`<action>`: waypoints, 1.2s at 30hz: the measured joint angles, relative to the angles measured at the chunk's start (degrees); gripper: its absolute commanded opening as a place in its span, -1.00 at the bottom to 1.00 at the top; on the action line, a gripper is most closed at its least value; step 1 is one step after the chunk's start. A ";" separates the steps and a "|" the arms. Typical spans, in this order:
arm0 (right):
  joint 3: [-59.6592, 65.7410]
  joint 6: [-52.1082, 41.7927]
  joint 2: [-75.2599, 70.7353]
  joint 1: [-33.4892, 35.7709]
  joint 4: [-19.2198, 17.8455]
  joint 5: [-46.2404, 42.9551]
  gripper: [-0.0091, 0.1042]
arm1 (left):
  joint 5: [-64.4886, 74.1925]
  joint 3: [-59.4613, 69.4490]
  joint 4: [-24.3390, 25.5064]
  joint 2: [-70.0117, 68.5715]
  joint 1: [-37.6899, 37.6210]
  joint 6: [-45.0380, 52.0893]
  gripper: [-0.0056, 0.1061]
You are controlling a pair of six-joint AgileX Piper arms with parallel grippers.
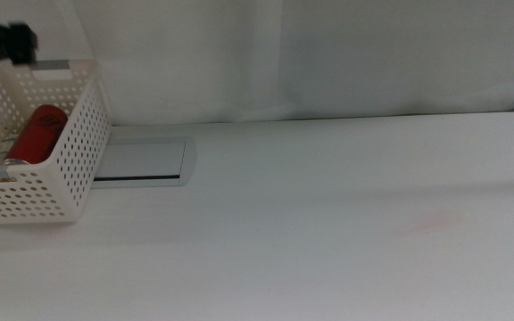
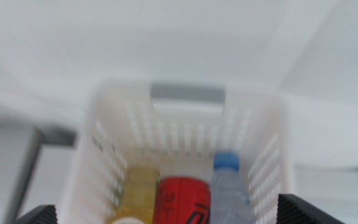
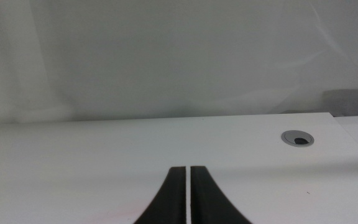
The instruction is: Use arms to grab the bottles and put them into the dustbin to the left of the table.
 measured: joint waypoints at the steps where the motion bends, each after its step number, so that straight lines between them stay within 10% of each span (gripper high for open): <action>1: 0.00 0.00 0.00 0.00 0.00 0.00 -0.89 | 0.35 0.00 0.00 -2.13 0.00 0.00 0.76; 28: 0.00 0.16 0.00 0.00 0.00 0.00 -0.89 | -15.01 53.03 -1.61 -77.93 -6.42 4.09 0.74; 36: 0.00 0.16 0.00 0.00 0.00 0.00 -0.89 | -27.06 77.78 -10.08 -89.86 -6.42 4.52 0.74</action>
